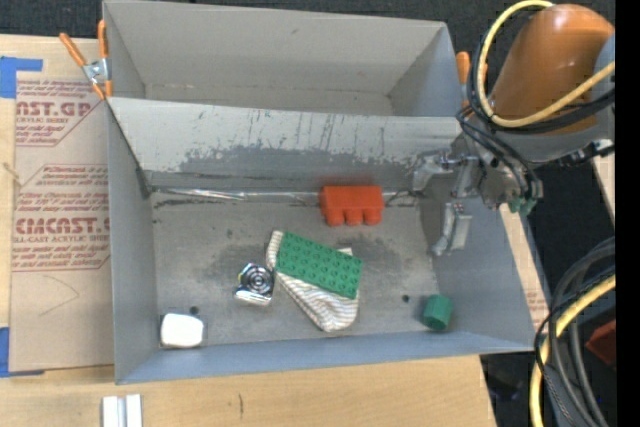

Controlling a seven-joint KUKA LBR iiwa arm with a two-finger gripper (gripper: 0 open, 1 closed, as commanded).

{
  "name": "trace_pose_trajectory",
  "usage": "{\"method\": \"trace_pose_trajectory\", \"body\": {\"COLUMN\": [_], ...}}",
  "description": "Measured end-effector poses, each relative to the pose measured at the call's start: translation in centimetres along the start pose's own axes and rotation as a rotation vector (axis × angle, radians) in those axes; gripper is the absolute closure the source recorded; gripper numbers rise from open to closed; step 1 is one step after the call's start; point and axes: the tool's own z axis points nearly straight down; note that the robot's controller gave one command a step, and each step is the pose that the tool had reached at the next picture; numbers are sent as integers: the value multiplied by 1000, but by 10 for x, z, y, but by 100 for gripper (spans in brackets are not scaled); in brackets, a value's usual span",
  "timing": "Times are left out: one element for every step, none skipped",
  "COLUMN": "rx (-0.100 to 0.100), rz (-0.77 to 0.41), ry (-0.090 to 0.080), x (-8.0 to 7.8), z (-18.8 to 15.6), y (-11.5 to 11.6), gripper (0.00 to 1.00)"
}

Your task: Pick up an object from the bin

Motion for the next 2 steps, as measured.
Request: {"method": "trace_pose_trajectory", "body": {"rx": [1, 2], "rz": [-1, 28], "ry": [-8, -14], "x": [-1, -15], "z": [-5, 41], "y": [0, 26], "gripper": [0, 0]}}
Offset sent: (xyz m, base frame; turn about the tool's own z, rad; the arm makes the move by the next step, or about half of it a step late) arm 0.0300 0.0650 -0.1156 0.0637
